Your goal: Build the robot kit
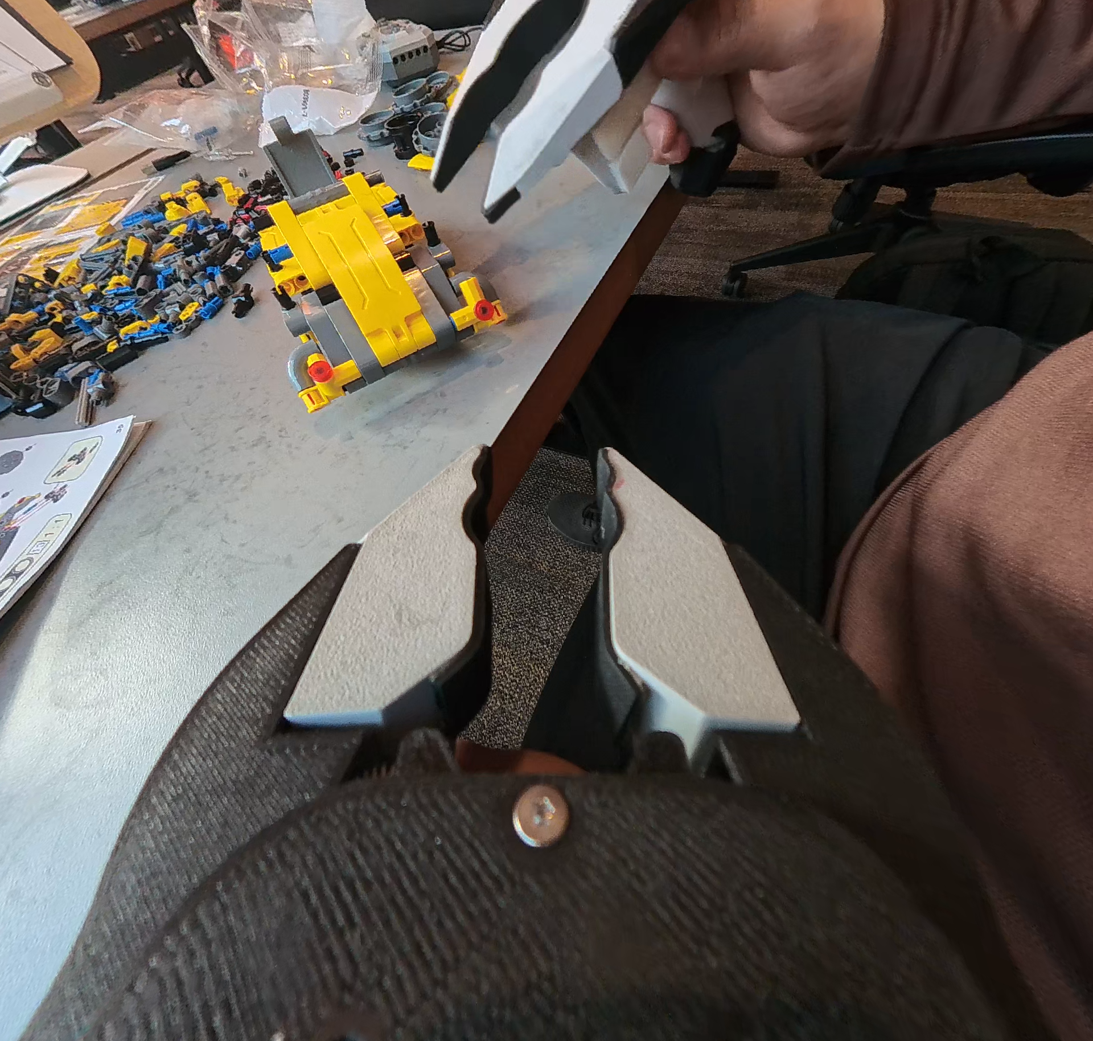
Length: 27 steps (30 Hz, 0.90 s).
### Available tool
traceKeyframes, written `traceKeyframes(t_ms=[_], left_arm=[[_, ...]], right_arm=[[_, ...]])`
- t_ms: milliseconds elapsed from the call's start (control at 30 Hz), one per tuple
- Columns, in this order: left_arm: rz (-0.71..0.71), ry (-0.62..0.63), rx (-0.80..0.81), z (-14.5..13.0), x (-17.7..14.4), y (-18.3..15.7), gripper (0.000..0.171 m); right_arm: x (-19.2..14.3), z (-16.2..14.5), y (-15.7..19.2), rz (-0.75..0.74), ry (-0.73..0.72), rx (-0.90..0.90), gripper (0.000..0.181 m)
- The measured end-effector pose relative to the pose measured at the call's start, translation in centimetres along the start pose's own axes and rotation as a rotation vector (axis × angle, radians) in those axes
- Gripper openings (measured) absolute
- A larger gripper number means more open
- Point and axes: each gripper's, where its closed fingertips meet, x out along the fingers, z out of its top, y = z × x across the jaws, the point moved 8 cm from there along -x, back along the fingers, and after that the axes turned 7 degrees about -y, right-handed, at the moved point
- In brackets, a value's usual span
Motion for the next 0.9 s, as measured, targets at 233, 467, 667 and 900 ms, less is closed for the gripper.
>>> traceKeyframes(t_ms=[233, 467, 667, 900], left_arm=[[0.013, 0.006, -0.008, -0.1, 0.0, 0.2, 0.032], [0.021, 0.007, -0.032, -0.1, 0.1, 0.4, 0.032], [0.022, 0.011, -0.022, -0.1, 0.1, 0.3, 0.032], [0.029, 0.004, -0.038, -0.1, 0.0, 0.5, 0.032]], right_arm=[[0.9, -0.2, 0.4, -0.088, 0.07, -0.103, 0.036], [2.1, -0.2, -0.1, -0.167, 0.147, -0.043, 0.032], [2.9, 0.3, 1.6, -0.078, 0.134, -0.145, 0.031], [-0.9, 3.3, -5.7, -0.462, 0.019, -0.039, 0.047]])
